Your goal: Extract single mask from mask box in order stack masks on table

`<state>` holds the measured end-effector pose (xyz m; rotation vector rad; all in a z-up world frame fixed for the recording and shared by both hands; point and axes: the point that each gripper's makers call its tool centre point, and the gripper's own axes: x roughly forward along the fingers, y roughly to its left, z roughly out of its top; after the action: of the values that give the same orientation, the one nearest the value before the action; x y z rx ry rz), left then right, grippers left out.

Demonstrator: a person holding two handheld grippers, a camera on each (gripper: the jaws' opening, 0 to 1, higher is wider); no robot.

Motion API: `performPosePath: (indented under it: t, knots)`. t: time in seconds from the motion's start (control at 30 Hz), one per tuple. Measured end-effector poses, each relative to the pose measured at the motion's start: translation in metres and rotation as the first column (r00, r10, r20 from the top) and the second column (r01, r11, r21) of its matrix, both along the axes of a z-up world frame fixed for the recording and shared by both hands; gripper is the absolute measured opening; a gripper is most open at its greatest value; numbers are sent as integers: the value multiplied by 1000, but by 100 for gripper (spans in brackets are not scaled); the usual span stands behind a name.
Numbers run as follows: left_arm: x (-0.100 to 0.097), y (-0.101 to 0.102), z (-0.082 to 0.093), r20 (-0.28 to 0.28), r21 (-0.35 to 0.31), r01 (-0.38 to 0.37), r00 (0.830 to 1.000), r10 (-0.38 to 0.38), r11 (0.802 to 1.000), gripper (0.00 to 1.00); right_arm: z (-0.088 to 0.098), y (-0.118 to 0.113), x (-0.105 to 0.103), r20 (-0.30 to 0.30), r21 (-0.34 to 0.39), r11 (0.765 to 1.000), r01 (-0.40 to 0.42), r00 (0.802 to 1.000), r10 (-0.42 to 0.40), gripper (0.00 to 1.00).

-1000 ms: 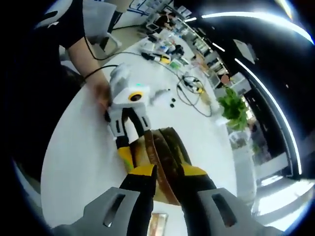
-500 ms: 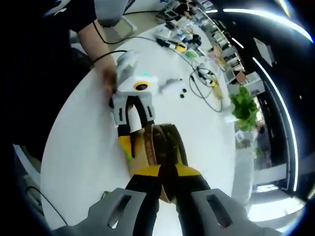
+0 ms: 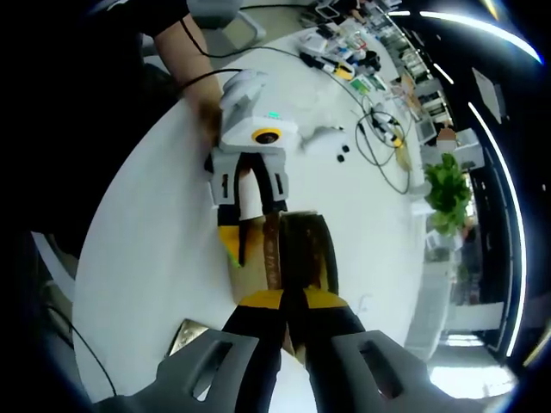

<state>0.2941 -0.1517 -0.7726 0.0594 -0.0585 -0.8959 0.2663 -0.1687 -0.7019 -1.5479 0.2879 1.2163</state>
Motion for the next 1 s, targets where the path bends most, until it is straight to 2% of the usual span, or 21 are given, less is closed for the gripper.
performPosePath:
  t: [0.17,0.3,0.4,0.57,0.73,1.0]
  knots:
    - [-1,-1,0,0,1,-2,1000,2,1000,34,2,1,6,-41,-6,1000,-2,999,1,4]
    - [1,0,-1,1,1,-2,1000,2,1000,34,1,2,10,-165,-1,1000,-17,986,16,4]
    - [1,0,-1,0,1,-4,1000,4,1000,34,2,3,17,-220,0,1000,-4,976,4,4]
    - [1,0,0,-2,-1,-4,1000,4,1000,34,-1,3,12,-245,-37,999,-24,969,14,3]
    - [2,0,-1,-6,-4,-7,1000,7,1000,34,3,6,24,-302,-26,999,-26,953,17,2]
    - [0,-1,-1,-3,-2,-7,1000,7,1000,34,3,7,25,-293,-80,995,-56,956,30,1]
